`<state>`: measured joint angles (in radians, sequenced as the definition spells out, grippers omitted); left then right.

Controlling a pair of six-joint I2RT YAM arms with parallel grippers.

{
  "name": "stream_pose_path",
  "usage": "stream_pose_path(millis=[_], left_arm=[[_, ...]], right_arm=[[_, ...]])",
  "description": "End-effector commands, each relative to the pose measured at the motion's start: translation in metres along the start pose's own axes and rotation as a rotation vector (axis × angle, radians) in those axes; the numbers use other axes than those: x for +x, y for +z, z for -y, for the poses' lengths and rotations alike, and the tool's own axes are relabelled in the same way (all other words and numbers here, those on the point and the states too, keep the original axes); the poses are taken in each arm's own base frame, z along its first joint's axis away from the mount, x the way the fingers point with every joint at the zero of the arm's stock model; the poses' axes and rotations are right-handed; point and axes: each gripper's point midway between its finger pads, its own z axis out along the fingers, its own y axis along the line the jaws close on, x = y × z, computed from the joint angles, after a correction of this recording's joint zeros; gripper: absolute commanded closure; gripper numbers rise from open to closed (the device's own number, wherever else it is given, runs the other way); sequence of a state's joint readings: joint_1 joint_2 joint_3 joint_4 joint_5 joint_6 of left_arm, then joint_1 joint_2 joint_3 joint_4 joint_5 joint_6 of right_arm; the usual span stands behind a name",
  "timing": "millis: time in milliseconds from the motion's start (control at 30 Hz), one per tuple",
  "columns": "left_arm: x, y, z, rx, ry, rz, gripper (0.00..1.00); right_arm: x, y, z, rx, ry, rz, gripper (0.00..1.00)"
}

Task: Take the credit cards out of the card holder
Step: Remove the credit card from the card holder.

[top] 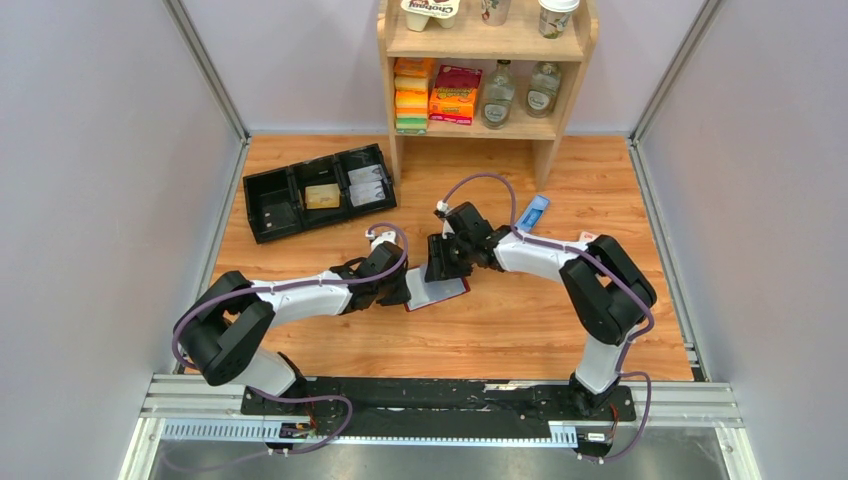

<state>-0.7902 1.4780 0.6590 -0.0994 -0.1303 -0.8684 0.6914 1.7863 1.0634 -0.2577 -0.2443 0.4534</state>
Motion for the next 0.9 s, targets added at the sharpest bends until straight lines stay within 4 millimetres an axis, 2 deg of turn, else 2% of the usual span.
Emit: stream_pose_path(millis=[0, 133, 333, 500, 633, 733, 800, 867], left_arm=[[0.024, 0.007, -0.009, -0.018, -0.01, -0.072, 0.78], [0.026, 0.007, -0.011, -0.02, -0.019, -0.074, 0.78], [0.023, 0.003, -0.012, 0.002, -0.049, -0.035, 0.78], [0.022, -0.004, -0.019, 0.012, -0.093, 0.014, 0.77], [0.016, -0.007, -0.018, 0.04, -0.125, 0.059, 0.77], [0.015, -0.01, -0.02, 0.043, -0.139, 0.074, 0.77], [0.018, -0.01, -0.023, 0.039, -0.145, 0.072, 0.77], [0.018, -0.01, -0.023, 0.04, -0.151, 0.071, 0.77]], right_arm=[[0.011, 0.01, -0.028, -0.133, 0.025, -0.063, 0.52], [0.012, 0.008, -0.054, -0.237, 0.01, -0.082, 0.53], [0.003, -0.017, -0.099, -0.422, -0.036, -0.052, 0.53], [-0.001, -0.031, -0.113, -0.464, -0.066, -0.044, 0.52], [-0.007, -0.037, -0.109, -0.421, -0.098, -0.013, 0.51], [-0.02, -0.046, -0.098, -0.328, -0.13, 0.058, 0.46], [-0.031, -0.054, -0.086, -0.239, -0.142, 0.119, 0.42], [-0.041, -0.06, -0.066, -0.112, -0.131, 0.18, 0.38]])
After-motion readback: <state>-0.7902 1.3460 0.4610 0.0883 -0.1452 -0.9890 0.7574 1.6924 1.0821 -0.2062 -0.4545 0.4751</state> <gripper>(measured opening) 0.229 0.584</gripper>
